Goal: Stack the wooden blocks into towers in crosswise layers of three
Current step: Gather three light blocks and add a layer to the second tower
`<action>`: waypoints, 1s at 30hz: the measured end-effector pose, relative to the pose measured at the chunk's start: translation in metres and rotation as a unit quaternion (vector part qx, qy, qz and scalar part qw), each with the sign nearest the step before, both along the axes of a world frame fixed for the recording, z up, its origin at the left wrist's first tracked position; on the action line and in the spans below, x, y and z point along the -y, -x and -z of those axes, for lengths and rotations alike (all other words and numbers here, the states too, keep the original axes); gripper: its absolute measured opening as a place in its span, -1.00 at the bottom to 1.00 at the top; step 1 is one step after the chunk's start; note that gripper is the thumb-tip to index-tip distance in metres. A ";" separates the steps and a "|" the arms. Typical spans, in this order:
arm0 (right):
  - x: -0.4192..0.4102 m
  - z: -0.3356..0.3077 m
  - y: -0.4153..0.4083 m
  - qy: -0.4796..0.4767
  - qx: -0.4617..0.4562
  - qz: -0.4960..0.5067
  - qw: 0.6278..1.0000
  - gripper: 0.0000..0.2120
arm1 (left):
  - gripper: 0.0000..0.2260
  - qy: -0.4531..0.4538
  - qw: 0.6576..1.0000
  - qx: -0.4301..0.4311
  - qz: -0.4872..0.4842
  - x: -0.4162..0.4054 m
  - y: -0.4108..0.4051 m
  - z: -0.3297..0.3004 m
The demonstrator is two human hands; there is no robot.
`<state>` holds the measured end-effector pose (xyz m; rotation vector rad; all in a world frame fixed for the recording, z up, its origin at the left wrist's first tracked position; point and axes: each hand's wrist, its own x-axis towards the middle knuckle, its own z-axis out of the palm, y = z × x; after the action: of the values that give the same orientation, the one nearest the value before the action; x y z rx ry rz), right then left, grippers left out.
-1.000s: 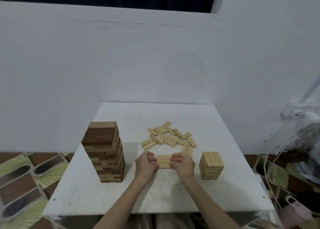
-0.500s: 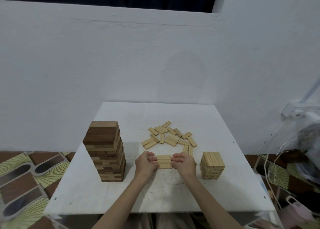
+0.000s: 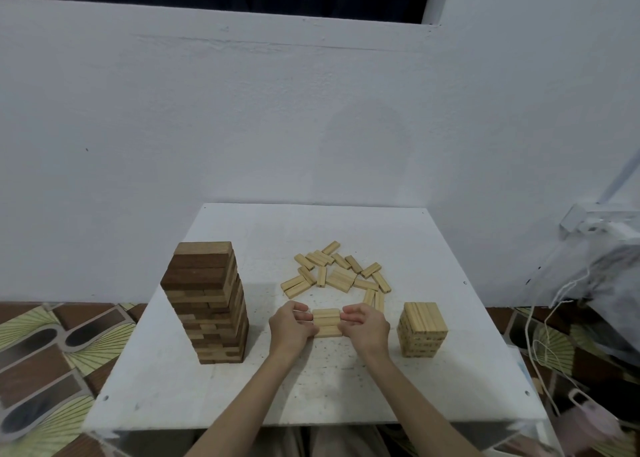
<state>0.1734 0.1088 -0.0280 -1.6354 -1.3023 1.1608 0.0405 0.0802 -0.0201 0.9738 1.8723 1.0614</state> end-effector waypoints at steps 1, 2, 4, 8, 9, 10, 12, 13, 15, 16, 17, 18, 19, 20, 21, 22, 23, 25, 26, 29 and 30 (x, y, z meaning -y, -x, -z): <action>0.000 0.000 0.000 0.000 -0.001 0.001 1.000 -0.73 | -0.70 -0.001 1.000 0.002 -0.002 0.000 0.000 0.000; 0.000 0.000 0.000 0.000 -0.003 0.003 1.000 -0.74 | -0.71 -0.002 1.000 0.003 -0.004 0.000 -0.001 -0.001; 0.001 0.000 0.000 0.001 -0.008 0.007 1.000 -0.75 | -0.71 -0.004 1.000 0.004 -0.007 0.001 -0.001 -0.002; 0.002 -0.001 0.001 0.006 -0.013 0.013 1.000 -0.76 | -0.72 -0.001 1.000 0.012 -0.014 0.003 -0.002 -0.004; 0.002 -0.002 0.001 0.008 -0.011 0.013 1.000 -0.76 | -0.72 -0.002 1.000 0.013 -0.015 0.003 -0.001 -0.004; 0.002 -0.002 0.001 0.008 -0.011 0.013 1.000 -0.76 | -0.72 -0.002 1.000 0.014 -0.017 0.003 -0.001 -0.005; 0.001 -0.004 0.000 0.009 -0.016 0.013 1.000 -0.75 | -0.72 -0.004 1.000 0.016 -0.018 0.003 -0.001 -0.008; 0.001 -0.006 -0.001 0.009 -0.017 0.013 1.000 -0.75 | -0.72 -0.005 1.000 0.017 -0.018 0.003 -0.001 -0.009; 0.000 -0.009 -0.001 0.008 -0.020 0.013 1.000 -0.76 | -0.72 -0.008 1.000 0.016 -0.019 0.002 -0.001 -0.013; 0.000 -0.011 -0.002 0.007 -0.022 0.013 1.000 -0.76 | -0.72 -0.009 1.000 0.016 -0.021 0.002 -0.001 -0.015; -0.001 -0.014 -0.002 0.006 -0.025 0.013 1.000 -0.76 | -0.71 -0.012 1.000 0.018 -0.023 0.001 -0.001 -0.017; -0.001 -0.017 -0.003 0.004 -0.029 0.014 0.999 -0.76 | -0.71 -0.015 0.999 0.023 -0.024 0.000 -0.001 -0.019; -0.001 -0.020 -0.004 0.000 -0.036 0.014 0.999 -0.75 | -0.71 -0.019 0.999 0.028 -0.023 0.000 -0.001 -0.022; -0.002 -0.023 -0.005 -0.004 -0.042 0.015 0.999 -0.75 | -0.72 -0.023 0.999 0.032 -0.021 -0.001 -0.001 -0.026; -0.002 -0.028 -0.007 -0.012 -0.046 0.015 0.999 -0.75 | -0.72 -0.027 0.999 0.035 -0.019 -0.001 -0.001 -0.030; -0.003 -0.032 -0.009 -0.019 -0.048 0.013 0.999 -0.75 | -0.72 -0.033 0.999 0.039 -0.018 -0.002 -0.001 -0.034; -0.005 -0.038 -0.011 -0.028 -0.048 0.010 0.998 -0.76 | -0.72 -0.039 0.998 0.044 -0.018 -0.004 -0.002 -0.038; -0.007 -0.048 -0.015 -0.045 -0.046 0.004 0.998 -0.77 | -0.71 -0.052 0.997 0.054 -0.019 -0.006 -0.006 -0.048; -0.008 -0.054 -0.018 -0.053 -0.047 0.004 0.997 -0.77 | -0.71 -0.058 0.997 0.057 -0.019 -0.007 -0.008 -0.053; -0.011 -0.071 -0.027 -0.066 -0.045 0.007 0.997 -0.76 | -0.70 -0.073 0.995 0.071 -0.014 -0.011 -0.015 -0.067; -0.012 -0.077 -0.032 -0.069 -0.041 0.009 0.997 -0.75 | -0.69 -0.077 0.994 0.080 -0.012 -0.012 -0.018 -0.071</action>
<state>0.2053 0.1211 0.0486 -1.4817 -1.2842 1.0913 0.0589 0.0923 0.0508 0.9253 1.6948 1.2755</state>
